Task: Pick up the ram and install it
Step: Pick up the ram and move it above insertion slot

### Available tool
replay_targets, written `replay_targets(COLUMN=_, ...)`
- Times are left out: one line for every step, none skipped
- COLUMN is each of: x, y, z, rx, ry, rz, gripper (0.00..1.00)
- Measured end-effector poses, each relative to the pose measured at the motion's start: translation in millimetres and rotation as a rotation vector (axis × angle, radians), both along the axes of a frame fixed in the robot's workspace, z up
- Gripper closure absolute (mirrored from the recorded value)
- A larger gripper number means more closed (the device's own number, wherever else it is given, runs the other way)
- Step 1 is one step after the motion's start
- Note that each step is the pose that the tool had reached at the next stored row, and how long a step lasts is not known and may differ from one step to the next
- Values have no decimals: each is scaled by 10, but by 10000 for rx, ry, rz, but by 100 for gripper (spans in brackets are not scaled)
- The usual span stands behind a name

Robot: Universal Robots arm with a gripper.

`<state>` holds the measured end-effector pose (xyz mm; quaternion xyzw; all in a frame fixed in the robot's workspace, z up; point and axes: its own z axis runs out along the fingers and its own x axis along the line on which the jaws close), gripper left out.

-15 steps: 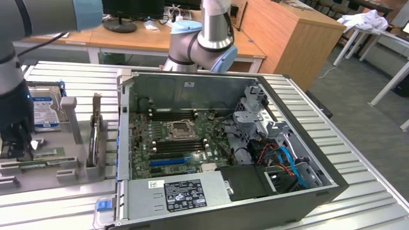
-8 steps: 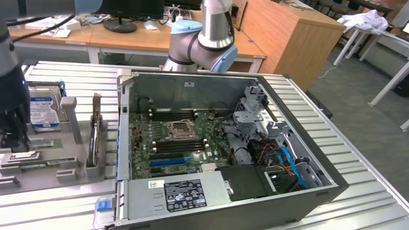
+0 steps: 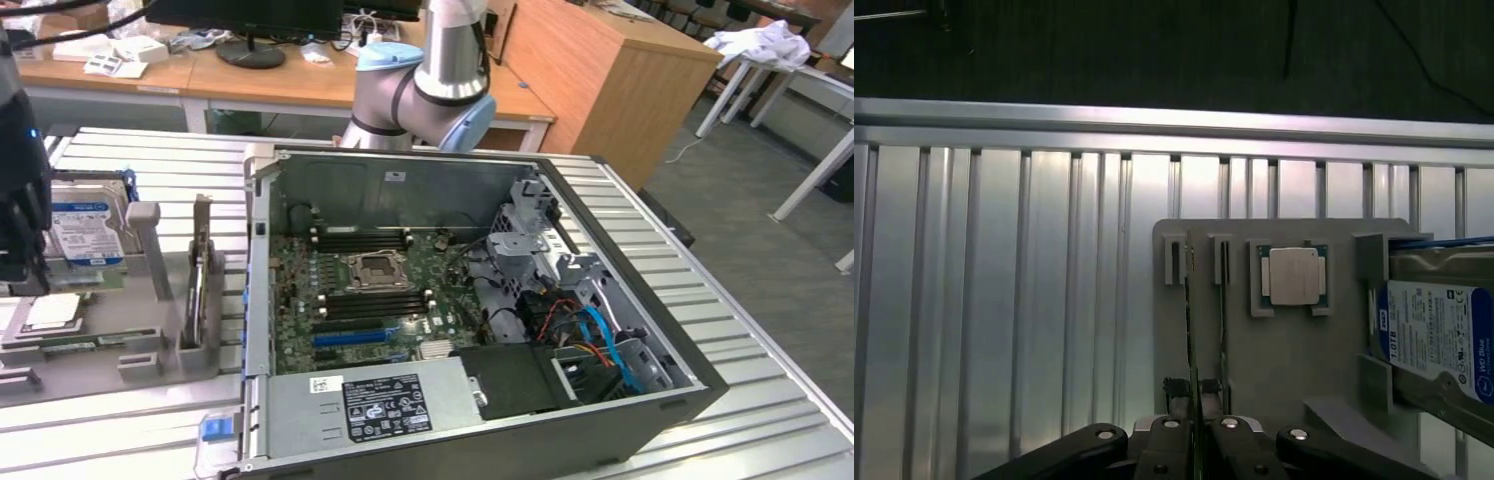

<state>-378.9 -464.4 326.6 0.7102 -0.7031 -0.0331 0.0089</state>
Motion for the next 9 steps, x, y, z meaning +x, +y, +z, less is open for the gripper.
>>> replay_targets(x=3, y=0, z=32, rx=0, ry=7, rz=1, gripper=86)
replay_targets(x=6, y=0, z=59, rx=0, ry=11, rz=0, gripper=86)
replay_targets(x=8, y=0, z=80, rx=0, ry=15, rz=-1, gripper=86)
replay_targets(x=10, y=1, z=101, rx=1, ry=16, rz=-1, gripper=86)
replay_targets(x=12, y=1, z=123, rx=0, ry=19, rz=-1, gripper=86)
replay_targets(x=14, y=1, z=145, rx=0, ry=22, rz=-1, gripper=86)
replay_targets(x=16, y=0, z=171, rx=0, ry=25, rz=0, gripper=86)
replay_targets(x=17, y=0, z=200, rx=0, ry=30, rz=-1, gripper=86)
replay_targets(x=19, y=0, z=233, rx=0, ry=35, rz=0, gripper=86)
